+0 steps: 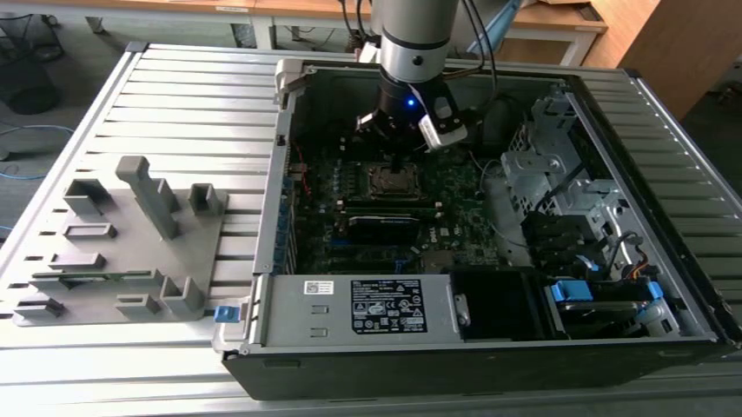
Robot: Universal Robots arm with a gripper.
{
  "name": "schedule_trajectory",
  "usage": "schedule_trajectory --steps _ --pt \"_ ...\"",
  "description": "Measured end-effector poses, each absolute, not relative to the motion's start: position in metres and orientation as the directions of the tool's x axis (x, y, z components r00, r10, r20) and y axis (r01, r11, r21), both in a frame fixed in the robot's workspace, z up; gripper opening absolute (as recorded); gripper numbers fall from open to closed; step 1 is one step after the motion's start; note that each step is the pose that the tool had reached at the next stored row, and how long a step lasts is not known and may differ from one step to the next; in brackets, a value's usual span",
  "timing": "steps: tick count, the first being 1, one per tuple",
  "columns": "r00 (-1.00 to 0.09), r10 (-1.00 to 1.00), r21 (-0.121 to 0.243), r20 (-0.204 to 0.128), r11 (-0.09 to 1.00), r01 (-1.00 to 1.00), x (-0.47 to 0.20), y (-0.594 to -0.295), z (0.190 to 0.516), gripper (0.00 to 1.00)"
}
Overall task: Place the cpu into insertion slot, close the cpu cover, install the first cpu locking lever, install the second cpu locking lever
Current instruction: 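Install the second cpu locking lever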
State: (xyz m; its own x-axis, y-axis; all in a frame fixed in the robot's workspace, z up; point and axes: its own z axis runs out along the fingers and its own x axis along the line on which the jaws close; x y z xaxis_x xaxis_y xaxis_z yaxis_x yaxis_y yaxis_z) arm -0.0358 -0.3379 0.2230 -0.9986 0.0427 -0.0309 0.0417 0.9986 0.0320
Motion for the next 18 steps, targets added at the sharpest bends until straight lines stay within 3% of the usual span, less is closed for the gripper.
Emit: schedule_trajectory --steps 18 --pt "-0.999 0.043 0.032 -0.031 0.999 0.042 -0.0357 -0.3442 0.2258 0.11"
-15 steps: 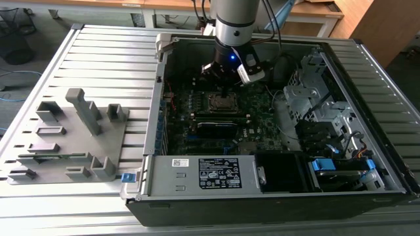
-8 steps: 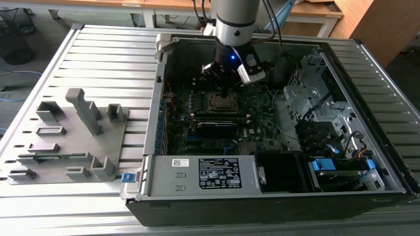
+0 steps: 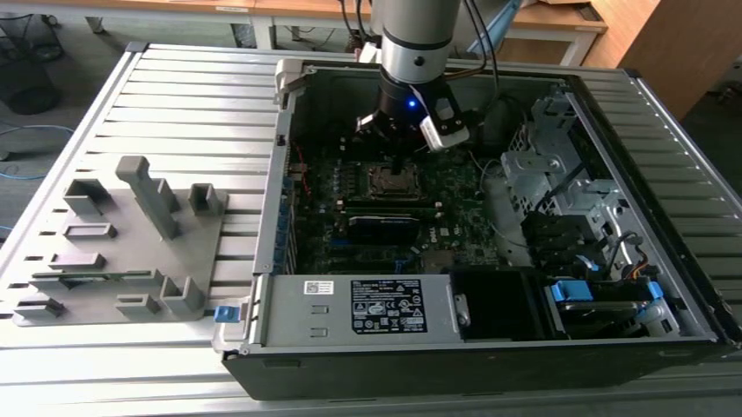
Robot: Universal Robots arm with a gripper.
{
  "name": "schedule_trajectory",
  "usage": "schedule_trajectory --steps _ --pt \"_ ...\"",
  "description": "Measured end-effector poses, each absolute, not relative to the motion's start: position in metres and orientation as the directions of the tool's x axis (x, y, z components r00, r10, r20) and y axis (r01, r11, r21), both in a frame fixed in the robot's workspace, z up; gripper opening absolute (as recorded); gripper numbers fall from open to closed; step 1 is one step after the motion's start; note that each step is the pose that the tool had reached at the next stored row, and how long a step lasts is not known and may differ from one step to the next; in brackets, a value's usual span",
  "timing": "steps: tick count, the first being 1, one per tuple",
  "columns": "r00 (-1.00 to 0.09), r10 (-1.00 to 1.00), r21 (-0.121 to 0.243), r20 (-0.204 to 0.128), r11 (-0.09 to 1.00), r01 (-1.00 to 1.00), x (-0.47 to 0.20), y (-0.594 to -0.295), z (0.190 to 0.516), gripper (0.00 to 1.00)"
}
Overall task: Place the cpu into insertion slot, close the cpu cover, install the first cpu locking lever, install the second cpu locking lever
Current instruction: 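Install the second cpu locking lever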
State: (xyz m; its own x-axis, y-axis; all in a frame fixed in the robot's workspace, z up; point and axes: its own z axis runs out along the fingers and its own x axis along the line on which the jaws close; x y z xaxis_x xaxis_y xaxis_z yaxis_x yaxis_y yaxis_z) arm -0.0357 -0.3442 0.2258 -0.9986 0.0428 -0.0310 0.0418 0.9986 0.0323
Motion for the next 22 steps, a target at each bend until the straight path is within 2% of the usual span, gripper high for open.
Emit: schedule_trajectory --steps 22 --pt "-0.999 0.043 0.032 -0.031 0.999 0.042 -0.036 -0.344 0.24 0.11"
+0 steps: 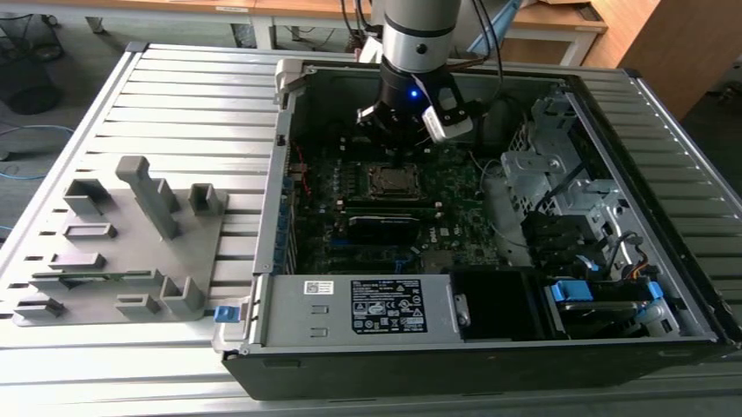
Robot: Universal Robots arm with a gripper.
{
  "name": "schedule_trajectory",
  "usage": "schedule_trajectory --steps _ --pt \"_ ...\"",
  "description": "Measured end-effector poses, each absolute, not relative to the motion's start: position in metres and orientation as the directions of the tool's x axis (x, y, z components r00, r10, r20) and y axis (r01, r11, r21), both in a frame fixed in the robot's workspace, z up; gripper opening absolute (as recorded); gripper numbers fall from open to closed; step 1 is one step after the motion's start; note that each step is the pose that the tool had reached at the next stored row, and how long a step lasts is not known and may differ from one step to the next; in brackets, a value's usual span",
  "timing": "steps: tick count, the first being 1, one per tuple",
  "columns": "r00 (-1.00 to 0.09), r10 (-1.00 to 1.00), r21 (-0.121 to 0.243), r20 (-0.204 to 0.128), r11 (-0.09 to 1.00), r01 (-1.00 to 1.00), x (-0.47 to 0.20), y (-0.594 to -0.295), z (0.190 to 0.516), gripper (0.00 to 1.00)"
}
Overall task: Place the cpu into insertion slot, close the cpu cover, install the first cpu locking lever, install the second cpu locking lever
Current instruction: 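Install the second cpu locking lever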
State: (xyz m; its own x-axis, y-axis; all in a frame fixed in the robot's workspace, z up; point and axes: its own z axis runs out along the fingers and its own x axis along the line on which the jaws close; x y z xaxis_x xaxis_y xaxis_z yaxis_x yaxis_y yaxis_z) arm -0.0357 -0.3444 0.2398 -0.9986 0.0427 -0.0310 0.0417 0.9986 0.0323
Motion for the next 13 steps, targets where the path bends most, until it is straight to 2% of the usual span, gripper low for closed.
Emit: schedule_trajectory --steps 13 --pt "-0.999 0.043 0.032 -0.031 0.999 0.042 -0.036 -0.3504 0.2444 0.11"
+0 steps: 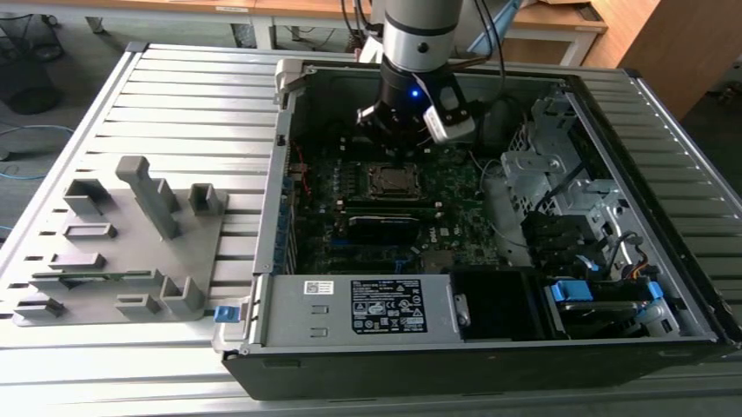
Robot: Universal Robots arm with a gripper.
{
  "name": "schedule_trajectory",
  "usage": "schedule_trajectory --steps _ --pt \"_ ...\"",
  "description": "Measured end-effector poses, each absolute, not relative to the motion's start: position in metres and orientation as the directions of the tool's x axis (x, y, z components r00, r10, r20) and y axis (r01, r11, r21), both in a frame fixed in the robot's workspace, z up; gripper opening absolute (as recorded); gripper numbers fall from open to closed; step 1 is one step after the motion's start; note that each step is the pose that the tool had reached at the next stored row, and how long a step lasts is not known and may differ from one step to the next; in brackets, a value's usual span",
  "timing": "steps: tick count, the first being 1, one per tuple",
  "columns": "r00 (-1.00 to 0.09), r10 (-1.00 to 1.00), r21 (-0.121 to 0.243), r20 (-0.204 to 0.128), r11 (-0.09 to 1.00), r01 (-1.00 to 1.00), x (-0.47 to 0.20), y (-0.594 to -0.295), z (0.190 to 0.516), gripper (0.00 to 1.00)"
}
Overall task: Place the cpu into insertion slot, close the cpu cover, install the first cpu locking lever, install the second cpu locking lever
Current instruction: 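Install the second cpu locking lever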
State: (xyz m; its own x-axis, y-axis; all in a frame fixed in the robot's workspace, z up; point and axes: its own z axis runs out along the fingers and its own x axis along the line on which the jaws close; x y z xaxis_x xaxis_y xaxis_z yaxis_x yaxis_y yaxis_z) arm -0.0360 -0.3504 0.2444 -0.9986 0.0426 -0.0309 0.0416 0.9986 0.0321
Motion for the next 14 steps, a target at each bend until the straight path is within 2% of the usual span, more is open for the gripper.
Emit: schedule_trajectory --steps 14 --pt "-0.999 0.043 0.032 -0.031 0.999 0.042 -0.0361 -0.3551 0.2444 0.11"
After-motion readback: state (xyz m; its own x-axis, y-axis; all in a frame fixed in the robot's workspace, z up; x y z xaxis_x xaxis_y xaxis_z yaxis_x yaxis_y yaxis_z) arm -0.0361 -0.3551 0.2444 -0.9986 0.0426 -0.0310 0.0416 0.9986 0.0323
